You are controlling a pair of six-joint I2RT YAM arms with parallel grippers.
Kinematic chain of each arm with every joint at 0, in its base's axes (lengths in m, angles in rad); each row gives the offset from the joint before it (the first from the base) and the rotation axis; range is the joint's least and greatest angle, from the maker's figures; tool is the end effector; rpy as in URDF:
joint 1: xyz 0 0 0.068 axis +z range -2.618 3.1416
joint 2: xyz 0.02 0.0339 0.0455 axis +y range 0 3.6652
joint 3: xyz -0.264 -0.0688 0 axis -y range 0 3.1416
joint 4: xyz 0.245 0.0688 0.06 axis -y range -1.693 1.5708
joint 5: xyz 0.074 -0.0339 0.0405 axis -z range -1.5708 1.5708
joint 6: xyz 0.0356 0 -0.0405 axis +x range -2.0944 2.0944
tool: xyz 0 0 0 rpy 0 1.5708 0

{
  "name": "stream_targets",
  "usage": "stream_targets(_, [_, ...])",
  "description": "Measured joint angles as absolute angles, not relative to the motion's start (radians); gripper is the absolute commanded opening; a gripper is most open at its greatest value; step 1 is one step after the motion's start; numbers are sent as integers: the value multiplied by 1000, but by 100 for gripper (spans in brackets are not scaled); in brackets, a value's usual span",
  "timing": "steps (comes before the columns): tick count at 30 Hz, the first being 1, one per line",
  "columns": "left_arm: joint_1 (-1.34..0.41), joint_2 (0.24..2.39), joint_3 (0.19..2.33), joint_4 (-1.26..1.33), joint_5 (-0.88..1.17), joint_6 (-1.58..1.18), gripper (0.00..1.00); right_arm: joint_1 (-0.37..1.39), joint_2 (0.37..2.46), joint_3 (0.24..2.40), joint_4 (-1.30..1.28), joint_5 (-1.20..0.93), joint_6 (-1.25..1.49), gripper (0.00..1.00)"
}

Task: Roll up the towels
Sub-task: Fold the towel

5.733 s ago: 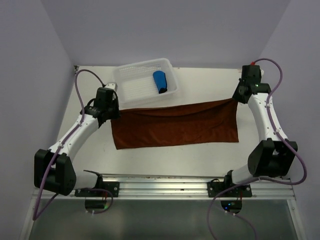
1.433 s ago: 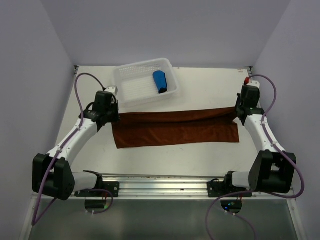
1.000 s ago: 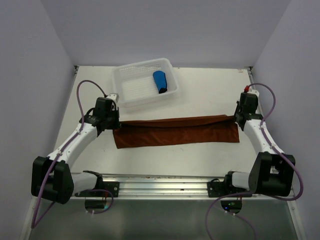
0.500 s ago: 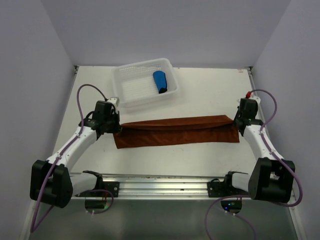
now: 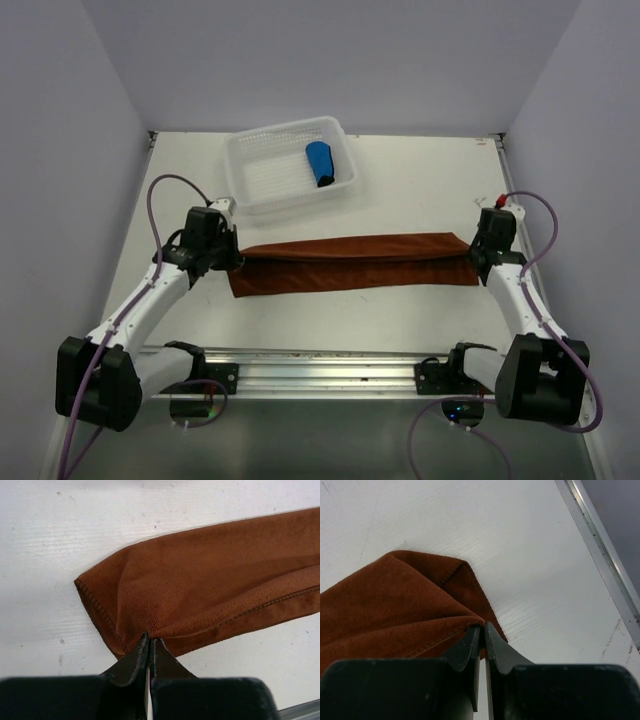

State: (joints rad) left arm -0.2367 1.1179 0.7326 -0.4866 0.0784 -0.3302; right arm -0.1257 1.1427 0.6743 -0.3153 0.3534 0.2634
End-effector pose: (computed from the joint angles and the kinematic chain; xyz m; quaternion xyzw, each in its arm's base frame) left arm 0.2176 -0.0554 0.2306 -0.0305 0.9384 -0.1310 0.3182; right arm 0.2288 -0.0413 0.2208 0.2419 0.8790 -0.1360 0.3878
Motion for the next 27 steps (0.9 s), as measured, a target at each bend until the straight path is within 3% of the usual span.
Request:
stream_targets(3, [-237,1105,710,-483,84,-336,5,-126,1126,654,-315,357,271,12])
stream_targets(5, [-237,1102,701,-487,85,-341,20,-126,1122,644,-316,357,276,16])
stream_targets(7, [-240,1097,697,-487,83,-348,34,-126,1121,640,-317,357,281,31])
stream_targets(8, [-244,1093,695,-487,81,-353,43,-126,1119,639,-319,356,286,44])
stream_targets(9, [-247,1087,695,-487,80,-353,45,-126,1119,639,-319,354,292,48])
stream_targets(12, [-265,1064,693,-487,79,-358,49,-126,1117,639,-326,347,295,60])
stream_targets(15, [-278,1028,693,-486,96,-356,49,-126,1105,639,-346,355,307,65])
stream_targets(27, [-282,1019,710,-490,109,-357,58,-132,990,674,-426,455,385,65])
